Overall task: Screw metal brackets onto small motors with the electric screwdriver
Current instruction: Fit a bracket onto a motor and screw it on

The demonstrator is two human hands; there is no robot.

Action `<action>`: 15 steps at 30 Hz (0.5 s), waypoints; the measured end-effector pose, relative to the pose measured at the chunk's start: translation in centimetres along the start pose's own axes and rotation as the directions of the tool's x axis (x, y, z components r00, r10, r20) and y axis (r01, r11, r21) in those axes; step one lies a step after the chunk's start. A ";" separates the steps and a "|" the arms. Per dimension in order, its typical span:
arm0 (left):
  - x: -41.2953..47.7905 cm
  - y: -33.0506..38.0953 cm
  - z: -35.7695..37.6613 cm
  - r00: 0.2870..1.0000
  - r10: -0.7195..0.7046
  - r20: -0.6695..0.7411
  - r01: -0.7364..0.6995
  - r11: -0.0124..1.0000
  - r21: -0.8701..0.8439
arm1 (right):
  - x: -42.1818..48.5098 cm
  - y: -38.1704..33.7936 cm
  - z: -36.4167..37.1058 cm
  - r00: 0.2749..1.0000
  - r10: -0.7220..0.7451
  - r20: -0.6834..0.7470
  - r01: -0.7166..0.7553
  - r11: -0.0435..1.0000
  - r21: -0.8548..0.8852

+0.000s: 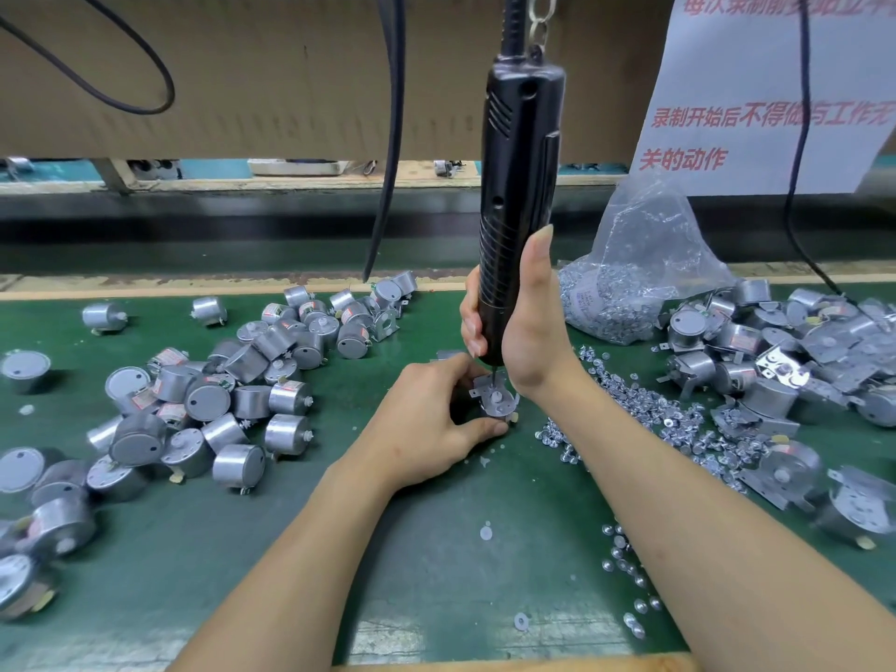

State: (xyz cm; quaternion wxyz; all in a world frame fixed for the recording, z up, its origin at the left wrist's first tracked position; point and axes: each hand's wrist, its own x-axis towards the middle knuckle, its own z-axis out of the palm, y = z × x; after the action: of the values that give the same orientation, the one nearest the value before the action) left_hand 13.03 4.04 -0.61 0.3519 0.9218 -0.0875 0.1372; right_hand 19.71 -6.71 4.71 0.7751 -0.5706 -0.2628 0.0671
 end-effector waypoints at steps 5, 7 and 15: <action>-0.1 0.0 0.2 0.999 -0.028 -0.018 0.028 1.000 0.004 | -0.1 -0.1 0.1 1.000 0.007 -0.029 -0.007 1.000 0.002; -0.1 -0.1 0.3 0.999 -0.028 -0.027 0.028 1.000 0.010 | -0.1 -0.1 0.2 0.999 0.004 -0.043 -0.004 1.000 -0.009; -0.2 -0.2 0.4 0.999 -0.035 -0.039 0.036 0.999 0.038 | -0.4 -0.1 0.7 0.980 -0.037 -0.197 0.030 0.999 -0.037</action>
State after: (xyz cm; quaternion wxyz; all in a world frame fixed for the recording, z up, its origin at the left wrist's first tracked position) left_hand 12.94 3.94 -1.12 0.3378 0.9271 -0.0617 0.1501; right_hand 19.02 -6.26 4.82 0.7886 -0.5831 -0.1951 -0.0075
